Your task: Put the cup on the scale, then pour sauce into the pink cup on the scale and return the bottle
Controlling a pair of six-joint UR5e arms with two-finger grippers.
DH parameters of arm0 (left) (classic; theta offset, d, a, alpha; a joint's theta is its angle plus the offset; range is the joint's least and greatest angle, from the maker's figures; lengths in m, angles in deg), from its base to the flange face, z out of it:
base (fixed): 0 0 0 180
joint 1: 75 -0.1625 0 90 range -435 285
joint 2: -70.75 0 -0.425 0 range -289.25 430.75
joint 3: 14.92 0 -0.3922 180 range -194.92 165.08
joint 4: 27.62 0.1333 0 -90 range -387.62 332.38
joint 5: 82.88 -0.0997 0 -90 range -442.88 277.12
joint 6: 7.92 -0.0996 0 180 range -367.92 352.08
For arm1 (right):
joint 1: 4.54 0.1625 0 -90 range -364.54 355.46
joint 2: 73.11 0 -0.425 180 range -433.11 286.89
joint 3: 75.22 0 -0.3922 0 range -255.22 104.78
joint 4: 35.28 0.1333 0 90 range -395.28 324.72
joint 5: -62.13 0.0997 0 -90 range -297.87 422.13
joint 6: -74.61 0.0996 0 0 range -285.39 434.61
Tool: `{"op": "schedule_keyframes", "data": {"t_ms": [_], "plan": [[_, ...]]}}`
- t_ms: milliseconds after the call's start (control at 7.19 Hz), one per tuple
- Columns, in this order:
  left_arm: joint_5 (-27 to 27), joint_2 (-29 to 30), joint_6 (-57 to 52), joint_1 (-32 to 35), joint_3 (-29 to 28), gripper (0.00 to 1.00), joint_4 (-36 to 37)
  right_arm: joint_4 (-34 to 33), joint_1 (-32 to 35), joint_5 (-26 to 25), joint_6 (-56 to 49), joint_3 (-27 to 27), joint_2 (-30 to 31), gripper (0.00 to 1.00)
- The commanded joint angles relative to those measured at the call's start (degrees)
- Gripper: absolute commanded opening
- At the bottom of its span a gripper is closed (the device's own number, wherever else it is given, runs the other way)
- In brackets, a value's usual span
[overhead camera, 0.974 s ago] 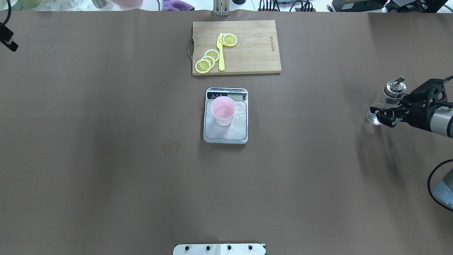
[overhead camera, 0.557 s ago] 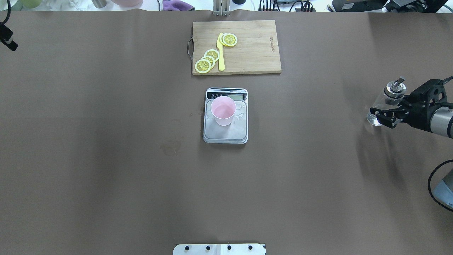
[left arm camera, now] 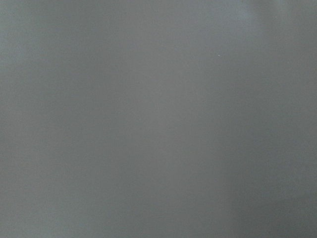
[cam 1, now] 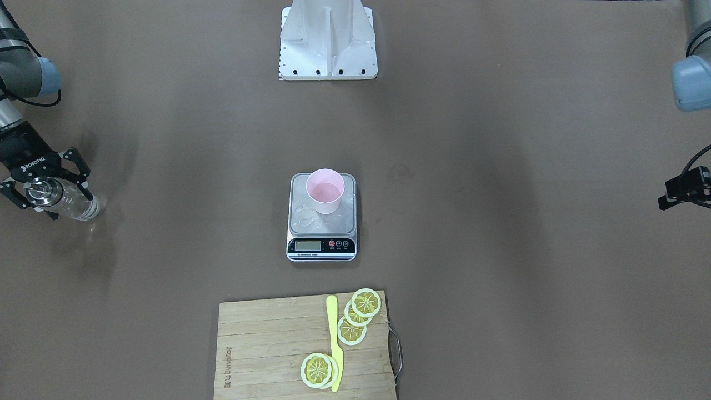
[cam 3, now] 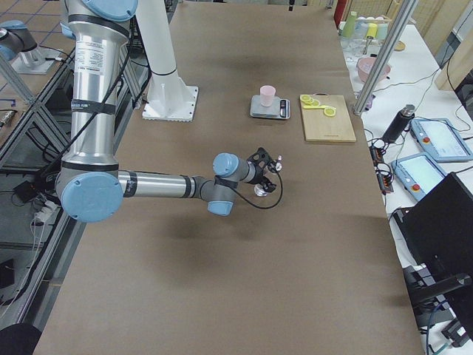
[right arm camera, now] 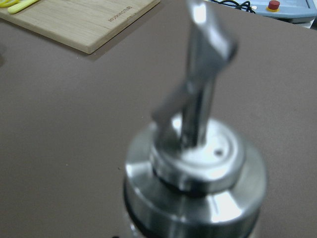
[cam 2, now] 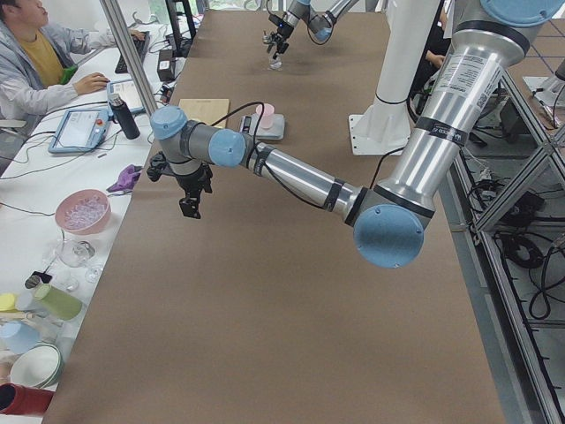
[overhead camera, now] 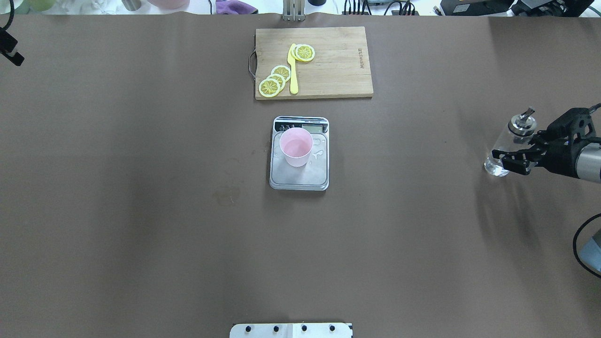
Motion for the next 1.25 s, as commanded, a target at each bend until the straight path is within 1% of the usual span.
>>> {"op": "schedule_keyframes", "data": {"t_ms": [0, 139, 417, 557, 696, 835, 974, 1113], "plan": [[0.0, 0.04, 0.01, 0.0, 0.3, 0.98, 0.14, 4.26, 0.23, 0.86, 0.03, -0.04, 3.46, 1.0], [0.0, 0.04, 0.01, 0.0, 0.3, 0.98, 0.14, 6.71, 0.41, 2.08, 0.03, 0.13, 5.66, 1.0], [-0.09, -0.39, 2.38, 0.0, 1.62, 0.98, 0.14, 10.33, 4.52, 8.3, -0.49, -0.21, 11.01, 1.0], [-0.09, -0.49, 2.38, 0.0, 1.54, 0.98, 0.14, 10.25, 9.33, 12.85, -0.76, -1.43, 11.74, 1.0], [-0.17, -0.75, 1.69, 0.0, 1.36, 0.98, 0.05, 9.21, 15.03, 17.08, -1.11, -5.71, 10.61, 1.0], [-0.44, -1.19, 1.42, 0.17, 1.36, 0.98, -0.38, 6.59, 19.7, 19.03, -1.38, -10.63, 8.34, 1.0], [-4.18, -1.45, -2.24, 0.52, 1.1, 0.98, -0.04, 1.08, 23.05, 18.01, -5.55, -12.5, 5.53, 1.0], [-5.26, -1.45, -6.36, 2.01, -0.91, 0.98, 0.05, -13.25, 28.48, 19.39, -6.47, -11.74, 0.28, 1.0]]}}
